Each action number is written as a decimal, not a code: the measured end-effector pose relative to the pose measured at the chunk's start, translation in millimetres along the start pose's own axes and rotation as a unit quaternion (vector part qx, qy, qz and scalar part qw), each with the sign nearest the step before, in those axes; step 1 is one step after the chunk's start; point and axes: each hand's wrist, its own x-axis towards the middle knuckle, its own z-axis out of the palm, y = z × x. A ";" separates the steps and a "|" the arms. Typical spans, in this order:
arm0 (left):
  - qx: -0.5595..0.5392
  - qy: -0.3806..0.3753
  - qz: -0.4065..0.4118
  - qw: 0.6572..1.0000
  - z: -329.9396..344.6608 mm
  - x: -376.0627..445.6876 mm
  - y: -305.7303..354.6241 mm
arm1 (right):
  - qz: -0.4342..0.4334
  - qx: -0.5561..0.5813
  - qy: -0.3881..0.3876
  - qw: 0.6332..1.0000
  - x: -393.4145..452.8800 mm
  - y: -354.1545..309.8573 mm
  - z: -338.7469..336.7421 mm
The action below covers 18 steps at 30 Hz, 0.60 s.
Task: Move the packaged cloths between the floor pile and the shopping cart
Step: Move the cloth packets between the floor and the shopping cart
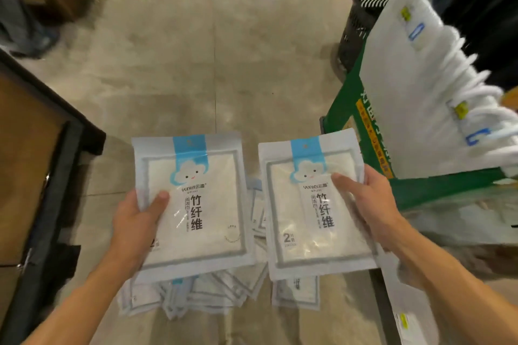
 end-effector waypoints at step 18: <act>-0.041 0.113 0.026 0.992 -255.4 -168.9 337.1 | -0.118 -0.009 -0.161 0.980 -223.9 -361.6 91.8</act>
